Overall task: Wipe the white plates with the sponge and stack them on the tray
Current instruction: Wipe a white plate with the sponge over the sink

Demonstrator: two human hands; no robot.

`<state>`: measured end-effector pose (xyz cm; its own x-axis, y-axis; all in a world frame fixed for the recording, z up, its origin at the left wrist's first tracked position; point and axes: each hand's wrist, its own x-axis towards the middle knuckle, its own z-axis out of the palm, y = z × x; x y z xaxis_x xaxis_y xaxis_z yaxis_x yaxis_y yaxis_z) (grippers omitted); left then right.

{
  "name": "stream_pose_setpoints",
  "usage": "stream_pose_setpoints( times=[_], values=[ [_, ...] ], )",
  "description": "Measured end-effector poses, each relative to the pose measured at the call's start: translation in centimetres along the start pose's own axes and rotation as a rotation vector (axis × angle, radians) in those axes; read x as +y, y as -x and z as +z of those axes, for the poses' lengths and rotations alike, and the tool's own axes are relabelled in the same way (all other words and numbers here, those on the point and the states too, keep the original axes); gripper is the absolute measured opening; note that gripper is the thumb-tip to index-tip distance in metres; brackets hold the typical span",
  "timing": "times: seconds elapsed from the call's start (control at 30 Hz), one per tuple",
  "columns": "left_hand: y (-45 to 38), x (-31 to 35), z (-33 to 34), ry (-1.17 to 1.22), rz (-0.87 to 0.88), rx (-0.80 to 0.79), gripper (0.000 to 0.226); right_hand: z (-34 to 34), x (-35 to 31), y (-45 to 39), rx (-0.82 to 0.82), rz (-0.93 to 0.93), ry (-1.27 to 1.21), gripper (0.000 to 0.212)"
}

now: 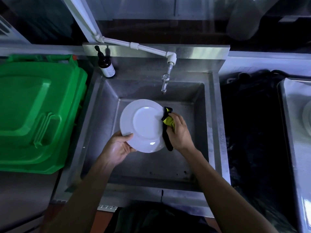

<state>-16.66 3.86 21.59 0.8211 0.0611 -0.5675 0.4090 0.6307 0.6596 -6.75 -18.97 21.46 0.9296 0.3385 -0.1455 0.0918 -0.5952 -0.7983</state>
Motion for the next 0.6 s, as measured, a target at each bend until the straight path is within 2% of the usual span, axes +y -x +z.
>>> stream_pose_setpoints(
  times=[0.1,0.23,0.47,0.6],
  values=[
    [0.3,-0.4,0.3,-0.07,-0.023,-0.028,0.042,-1.2,0.4,-0.8,-0.027,0.015,0.018,0.051],
    [0.8,-1.1,1.7,-0.105,-0.081,-0.067,0.045,-2.4,0.3,-2.1,-0.065,-0.003,0.056,0.052],
    [1.7,-2.1,4.8,-0.201,-0.115,-0.042,0.053,-2.3,-1.2,-2.5,-0.115,-0.175,0.158,0.058],
    [1.8,-2.5,5.3,-0.171,-0.116,-0.028,0.052,-1.7,-2.1,-1.9,-0.151,-0.275,0.153,0.06]
  ],
)
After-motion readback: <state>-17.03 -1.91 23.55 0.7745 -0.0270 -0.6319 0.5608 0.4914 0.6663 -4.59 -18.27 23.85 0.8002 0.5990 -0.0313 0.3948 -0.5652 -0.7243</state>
